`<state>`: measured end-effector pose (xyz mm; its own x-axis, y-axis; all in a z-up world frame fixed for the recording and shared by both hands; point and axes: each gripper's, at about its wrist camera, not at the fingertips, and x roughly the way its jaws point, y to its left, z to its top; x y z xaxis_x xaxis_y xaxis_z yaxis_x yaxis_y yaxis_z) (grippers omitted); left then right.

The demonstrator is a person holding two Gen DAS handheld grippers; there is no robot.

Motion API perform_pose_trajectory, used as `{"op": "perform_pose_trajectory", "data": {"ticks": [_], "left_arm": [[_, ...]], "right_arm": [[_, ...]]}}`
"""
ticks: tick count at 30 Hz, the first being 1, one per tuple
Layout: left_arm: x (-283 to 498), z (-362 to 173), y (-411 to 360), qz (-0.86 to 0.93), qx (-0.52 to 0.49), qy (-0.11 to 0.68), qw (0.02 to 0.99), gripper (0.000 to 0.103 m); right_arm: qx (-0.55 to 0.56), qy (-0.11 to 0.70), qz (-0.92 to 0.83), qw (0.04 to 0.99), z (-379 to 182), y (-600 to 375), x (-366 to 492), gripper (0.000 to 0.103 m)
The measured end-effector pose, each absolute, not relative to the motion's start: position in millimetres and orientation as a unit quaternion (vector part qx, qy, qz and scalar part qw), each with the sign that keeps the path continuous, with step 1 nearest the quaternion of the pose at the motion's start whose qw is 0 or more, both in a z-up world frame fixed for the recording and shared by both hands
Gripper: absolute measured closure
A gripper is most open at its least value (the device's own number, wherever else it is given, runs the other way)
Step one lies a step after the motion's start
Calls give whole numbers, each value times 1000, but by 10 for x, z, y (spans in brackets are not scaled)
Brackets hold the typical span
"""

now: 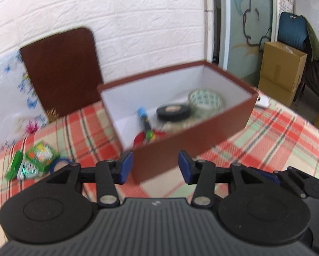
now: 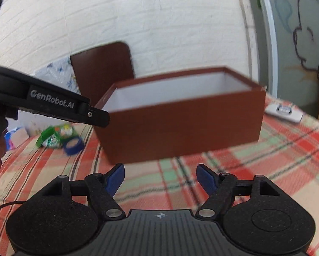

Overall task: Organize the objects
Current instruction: 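Move the right gripper back over the table toward the blue tape roll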

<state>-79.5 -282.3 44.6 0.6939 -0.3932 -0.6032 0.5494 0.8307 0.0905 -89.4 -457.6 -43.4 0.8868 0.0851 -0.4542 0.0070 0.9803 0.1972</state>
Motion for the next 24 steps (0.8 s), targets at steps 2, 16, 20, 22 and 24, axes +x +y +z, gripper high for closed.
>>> {"op": "perform_pose_trajectory", "data": {"ticks": [2,16,20,22,24], "left_arm": [[-815,346,-2711,-244,132,306,911,53],[-636,-134,-1816,-136,108,350,920,52],[-548,-241,-1597,-114,95,360,921,52],[-501,-284,-1502,-105,90,361,922,52],[-459,-320,-1414,-96,85,362,923,52]], "right_arm": [[95,250,28,963,-463,-4495,-907,29],[43,321,84,942,-614,-3837,-855,39],[16,327,97,940,-635,-3648,-842,39],[1,329,107,938,-643,-3551,-837,40],[-14,331,117,936,-648,-3451,-826,40]]}}
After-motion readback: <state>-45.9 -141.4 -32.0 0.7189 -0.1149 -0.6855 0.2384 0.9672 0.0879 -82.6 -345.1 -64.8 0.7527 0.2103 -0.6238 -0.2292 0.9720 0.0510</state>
